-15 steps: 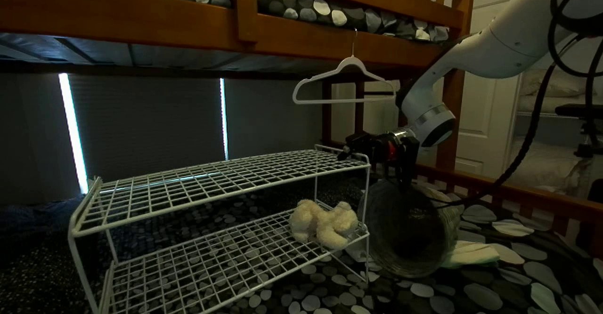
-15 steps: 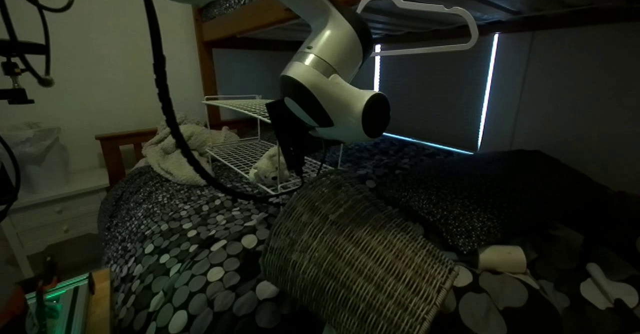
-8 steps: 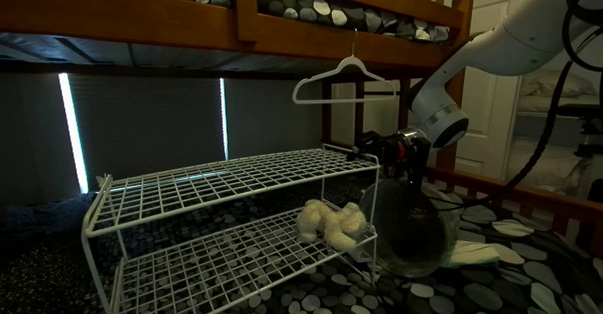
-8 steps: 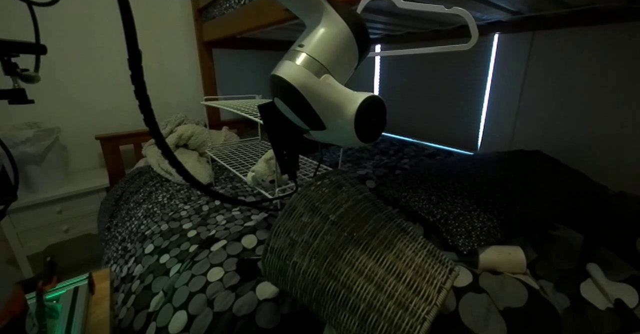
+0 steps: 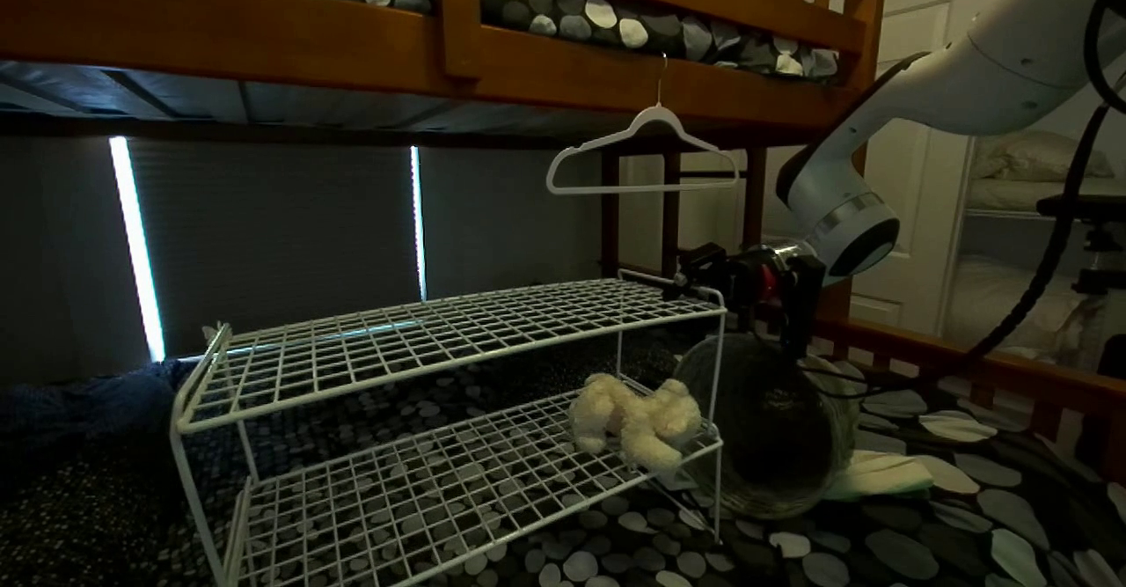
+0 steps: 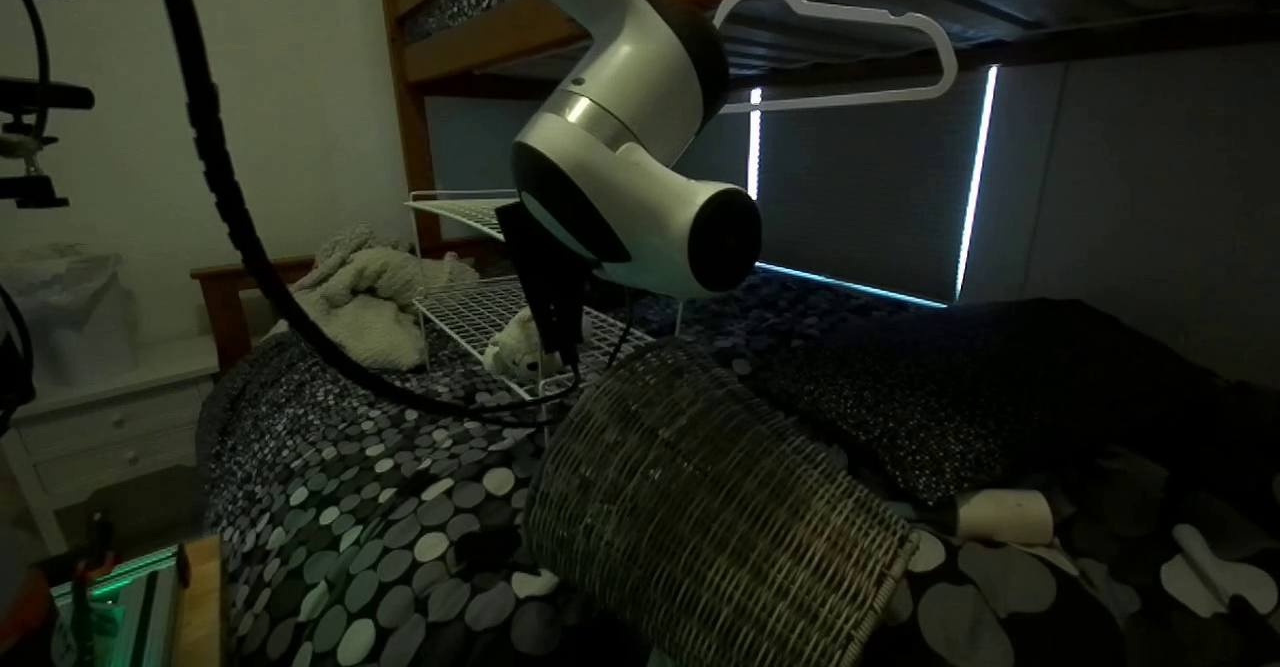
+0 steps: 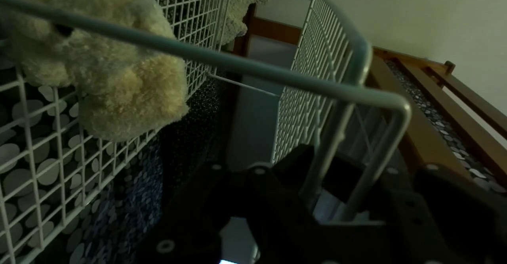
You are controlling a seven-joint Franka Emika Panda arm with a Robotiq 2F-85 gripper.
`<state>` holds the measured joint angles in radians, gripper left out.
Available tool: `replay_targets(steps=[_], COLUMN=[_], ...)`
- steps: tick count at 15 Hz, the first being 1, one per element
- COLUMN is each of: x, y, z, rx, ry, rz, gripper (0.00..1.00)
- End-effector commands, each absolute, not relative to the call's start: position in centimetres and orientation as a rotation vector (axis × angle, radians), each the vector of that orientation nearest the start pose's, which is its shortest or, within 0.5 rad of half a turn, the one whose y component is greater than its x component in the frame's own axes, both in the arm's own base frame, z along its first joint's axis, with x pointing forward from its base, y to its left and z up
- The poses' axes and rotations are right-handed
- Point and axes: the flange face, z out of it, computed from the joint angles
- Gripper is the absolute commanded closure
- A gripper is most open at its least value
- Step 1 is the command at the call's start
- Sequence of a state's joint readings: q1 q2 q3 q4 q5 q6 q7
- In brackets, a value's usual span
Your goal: Move the rack slightly to the right
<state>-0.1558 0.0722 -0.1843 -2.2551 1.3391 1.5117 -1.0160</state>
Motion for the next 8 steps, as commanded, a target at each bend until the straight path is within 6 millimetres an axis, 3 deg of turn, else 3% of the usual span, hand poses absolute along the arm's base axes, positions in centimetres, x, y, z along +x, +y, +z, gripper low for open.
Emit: replay_targets(steps=[1, 2, 8], x=[48.12, 48.07, 47.71], y=[-6.83, -6.75, -6.79], z=[39.18, 39.3, 40.07], rx=[-1.705, -1.708, -1.711], ry=[-0.089, -0.091, -0.083], rz=[-0.317, -0.314, -0.285], gripper=[0.64, 0.63, 0.17])
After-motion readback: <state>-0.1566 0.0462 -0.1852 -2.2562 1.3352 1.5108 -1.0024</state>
